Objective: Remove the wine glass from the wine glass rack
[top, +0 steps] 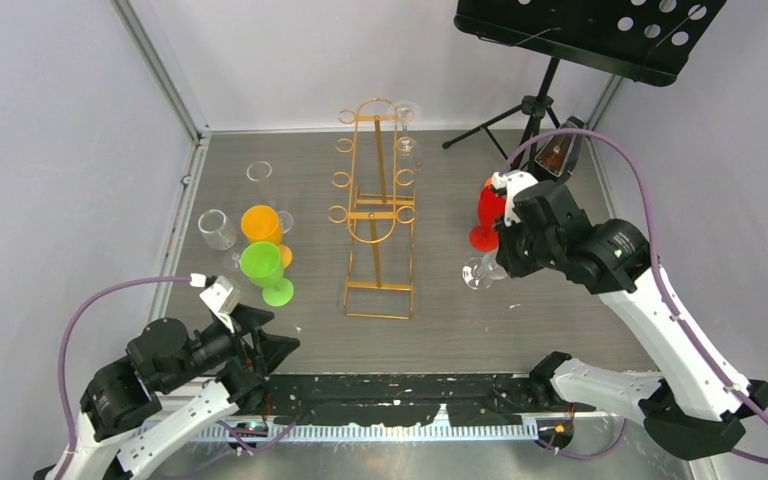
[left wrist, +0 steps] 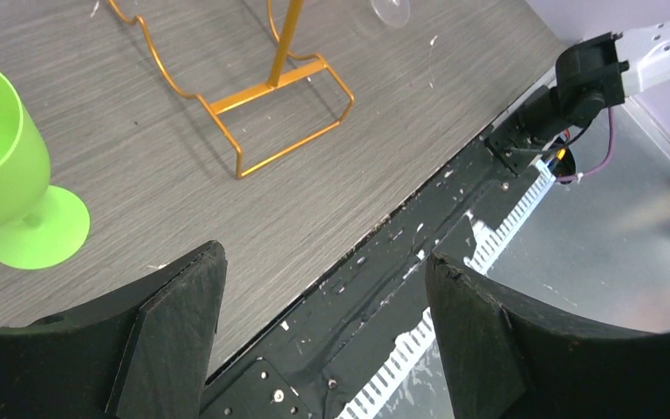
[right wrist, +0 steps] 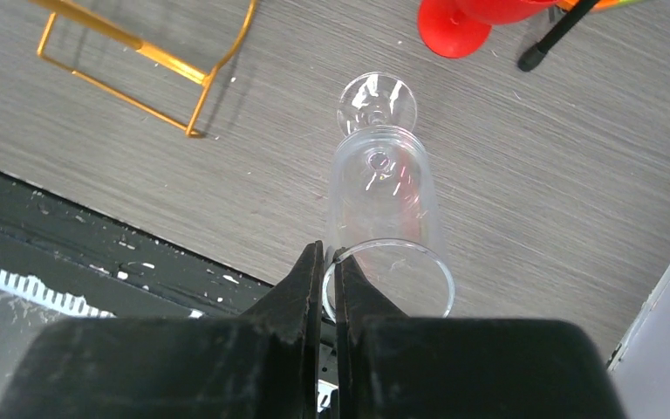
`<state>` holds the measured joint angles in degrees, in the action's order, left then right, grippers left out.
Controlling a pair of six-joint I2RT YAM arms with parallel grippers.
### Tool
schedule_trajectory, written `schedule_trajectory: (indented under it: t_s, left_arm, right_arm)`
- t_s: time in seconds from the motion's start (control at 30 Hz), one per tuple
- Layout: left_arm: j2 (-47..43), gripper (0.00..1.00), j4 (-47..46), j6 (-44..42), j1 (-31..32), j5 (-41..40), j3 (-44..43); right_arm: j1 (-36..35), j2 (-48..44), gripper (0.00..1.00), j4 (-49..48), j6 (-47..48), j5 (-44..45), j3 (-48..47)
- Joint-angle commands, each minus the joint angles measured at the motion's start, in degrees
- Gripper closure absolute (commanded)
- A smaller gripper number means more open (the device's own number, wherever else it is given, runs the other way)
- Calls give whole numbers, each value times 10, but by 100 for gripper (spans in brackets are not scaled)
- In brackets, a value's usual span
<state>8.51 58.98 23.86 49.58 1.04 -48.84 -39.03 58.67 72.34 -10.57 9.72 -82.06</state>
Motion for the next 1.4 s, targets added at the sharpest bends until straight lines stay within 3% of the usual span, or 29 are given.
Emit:
schedule_trajectory:
  t_s: [0.0,0.5,1.03,1.37]
  left_arm:
    - [-14,17,-64,-2,-1,-25,7]
    - [-44,13,-90,-4,-1,-51,44]
    - [-62,8,-87,-2,-1,-51,50]
    - [-62,7,-87,-1,-1,-54,51]
  right_arm:
    - [56,11,94,-27,27,-32,-32]
    - [183,79,94,-11,71,-112,-35]
    - [204,179,94,-10,83,-67,-80]
    - [205,194,69,-15,86,-50,-103]
